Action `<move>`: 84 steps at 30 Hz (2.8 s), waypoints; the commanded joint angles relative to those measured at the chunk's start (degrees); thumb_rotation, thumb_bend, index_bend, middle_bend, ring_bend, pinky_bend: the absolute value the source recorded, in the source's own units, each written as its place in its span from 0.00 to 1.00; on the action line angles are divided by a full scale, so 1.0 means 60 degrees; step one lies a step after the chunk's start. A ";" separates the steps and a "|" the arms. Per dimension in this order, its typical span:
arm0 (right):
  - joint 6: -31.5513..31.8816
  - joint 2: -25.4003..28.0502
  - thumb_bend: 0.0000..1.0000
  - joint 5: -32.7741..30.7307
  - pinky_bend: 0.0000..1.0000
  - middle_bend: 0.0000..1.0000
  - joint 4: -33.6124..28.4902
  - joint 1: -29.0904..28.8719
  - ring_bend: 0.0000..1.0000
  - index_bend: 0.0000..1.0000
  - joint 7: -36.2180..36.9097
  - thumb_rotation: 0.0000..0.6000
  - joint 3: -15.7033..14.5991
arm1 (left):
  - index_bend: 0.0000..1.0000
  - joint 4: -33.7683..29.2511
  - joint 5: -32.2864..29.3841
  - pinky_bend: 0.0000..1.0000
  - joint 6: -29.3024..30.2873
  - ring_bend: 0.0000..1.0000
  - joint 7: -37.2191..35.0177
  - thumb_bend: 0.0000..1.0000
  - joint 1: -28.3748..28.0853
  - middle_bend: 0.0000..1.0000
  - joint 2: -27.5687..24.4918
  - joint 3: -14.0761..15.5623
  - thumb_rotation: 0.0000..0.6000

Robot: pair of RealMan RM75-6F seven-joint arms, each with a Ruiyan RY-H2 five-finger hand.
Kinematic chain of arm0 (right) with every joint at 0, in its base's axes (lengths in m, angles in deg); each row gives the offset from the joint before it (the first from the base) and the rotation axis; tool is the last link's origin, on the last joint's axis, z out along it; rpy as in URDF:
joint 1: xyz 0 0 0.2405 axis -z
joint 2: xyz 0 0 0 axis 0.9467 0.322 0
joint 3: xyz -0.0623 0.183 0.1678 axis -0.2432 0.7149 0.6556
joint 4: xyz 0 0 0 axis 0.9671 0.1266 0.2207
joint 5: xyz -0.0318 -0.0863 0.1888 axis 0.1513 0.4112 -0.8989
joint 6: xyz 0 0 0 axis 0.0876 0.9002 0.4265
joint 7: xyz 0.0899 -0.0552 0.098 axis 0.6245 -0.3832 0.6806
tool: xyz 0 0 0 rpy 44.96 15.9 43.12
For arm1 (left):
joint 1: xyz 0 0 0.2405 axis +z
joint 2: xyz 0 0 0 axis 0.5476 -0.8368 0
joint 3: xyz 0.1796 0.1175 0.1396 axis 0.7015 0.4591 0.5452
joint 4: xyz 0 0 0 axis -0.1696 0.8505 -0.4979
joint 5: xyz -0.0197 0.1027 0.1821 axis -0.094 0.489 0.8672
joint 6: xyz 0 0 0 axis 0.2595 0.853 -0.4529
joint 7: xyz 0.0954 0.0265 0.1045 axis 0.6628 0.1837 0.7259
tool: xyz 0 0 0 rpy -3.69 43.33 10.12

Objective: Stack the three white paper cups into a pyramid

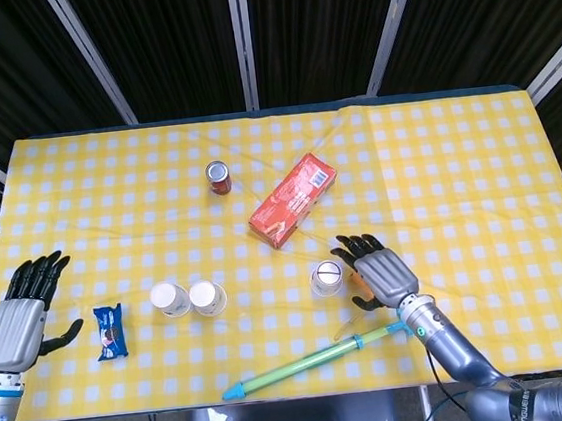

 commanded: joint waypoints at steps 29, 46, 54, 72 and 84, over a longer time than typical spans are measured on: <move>0.0847 -0.0914 0.23 -0.0034 0.02 0.06 0.0437 -0.0580 0.00 0.41 -0.0114 1.00 -0.0167 | 0.00 0.0103 -0.0230 0.00 -0.0386 0.00 -0.0255 0.27 -0.0002 0.00 -0.0070 -0.0222 1.00; 0.0890 -0.1533 0.23 -0.0679 0.04 0.08 0.0176 -0.1329 0.00 0.43 -0.0675 1.00 0.0383 | 0.00 0.0196 -0.0441 0.00 -0.0526 0.00 -0.0583 0.27 0.0001 0.00 -0.0171 -0.0364 1.00; 0.0842 -0.2485 0.23 -0.1266 0.04 0.08 0.0621 -0.2120 0.00 0.43 -0.1289 1.00 0.0723 | 0.00 0.0373 -0.0653 0.00 -0.0746 0.00 -0.0735 0.27 -0.0066 0.00 -0.0142 -0.0452 1.00; 0.1095 -0.2924 0.20 -0.1655 0.01 0.01 0.1333 -0.2485 0.00 0.27 -0.1502 1.00 0.0648 | 0.00 0.0408 -0.0660 0.00 -0.0848 0.00 -0.0783 0.27 -0.0091 0.00 -0.0141 -0.0466 1.00; 0.1931 -0.1614 0.17 -0.1033 0.00 0.00 0.0175 -0.1768 0.00 0.13 -0.1618 1.00 -0.0094 | 0.00 0.0341 -0.0581 0.00 -0.0782 0.00 -0.0476 0.27 -0.0070 0.00 -0.0054 -0.0422 1.00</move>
